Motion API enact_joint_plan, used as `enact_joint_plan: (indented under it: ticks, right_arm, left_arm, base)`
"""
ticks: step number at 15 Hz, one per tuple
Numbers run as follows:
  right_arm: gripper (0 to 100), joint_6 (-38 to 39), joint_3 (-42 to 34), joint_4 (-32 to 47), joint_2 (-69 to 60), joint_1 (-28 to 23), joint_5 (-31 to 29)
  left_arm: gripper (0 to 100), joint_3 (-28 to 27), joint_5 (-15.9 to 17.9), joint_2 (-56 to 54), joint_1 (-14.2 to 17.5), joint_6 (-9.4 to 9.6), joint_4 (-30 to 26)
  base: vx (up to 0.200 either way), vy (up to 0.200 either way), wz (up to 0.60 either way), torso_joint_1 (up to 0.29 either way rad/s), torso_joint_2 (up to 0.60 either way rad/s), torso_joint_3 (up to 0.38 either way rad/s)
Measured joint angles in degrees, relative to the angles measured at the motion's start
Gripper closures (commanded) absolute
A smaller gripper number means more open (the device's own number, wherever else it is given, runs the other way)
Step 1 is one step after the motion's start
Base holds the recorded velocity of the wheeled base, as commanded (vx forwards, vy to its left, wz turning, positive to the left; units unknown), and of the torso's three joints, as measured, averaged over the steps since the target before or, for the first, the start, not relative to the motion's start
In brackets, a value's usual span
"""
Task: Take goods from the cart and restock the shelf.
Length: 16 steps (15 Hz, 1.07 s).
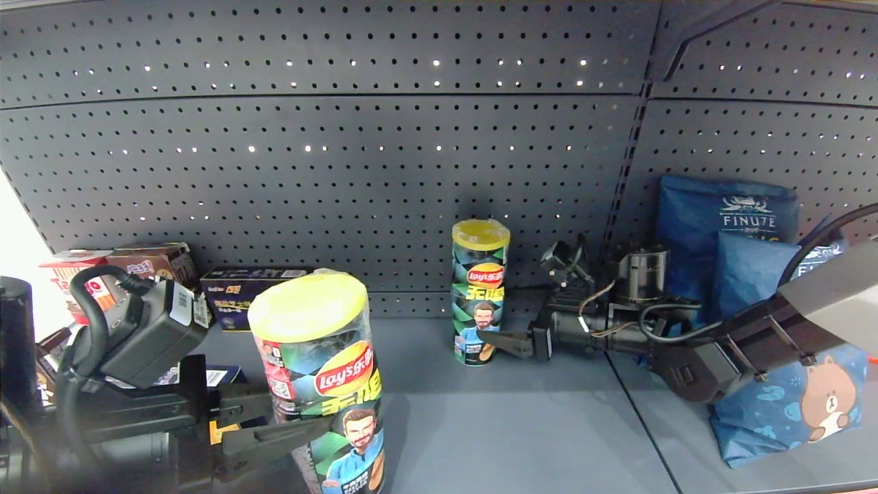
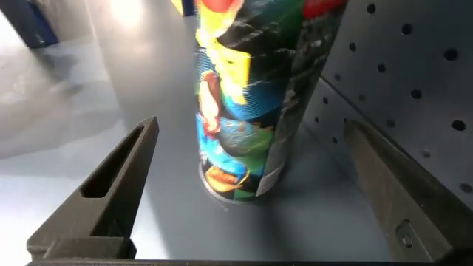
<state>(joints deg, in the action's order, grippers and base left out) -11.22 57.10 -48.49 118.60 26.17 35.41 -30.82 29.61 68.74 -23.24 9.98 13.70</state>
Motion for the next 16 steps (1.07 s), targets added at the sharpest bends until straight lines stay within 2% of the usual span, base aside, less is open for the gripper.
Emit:
enact_joint_plan:
  ticks: [10,11,16]
  right_arm:
    - [0,2.4,7.9,0.1,6.0,2.1,-0.1]
    - [100,2.4,8.4,0.0,6.5,2.2,0.0]
    - [100,2.2,7.8,-1.2,7.5,2.4,-0.5]
  left_arm:
    - [100,0.4,0.0,-0.1,0.7,-0.05,0.0]
    - [100,0.4,0.0,-0.1,0.8,-0.05,0.0]
    - [100,0.4,0.0,-0.1,0.8,-0.05,0.1]
  base:
    - [0.000,0.000,0.00,0.000,0.00,0.000]
    - [0.000,0.000,0.00,0.000,0.00,0.000]
    - [0.000,0.000,0.00,0.000,0.00,0.000]
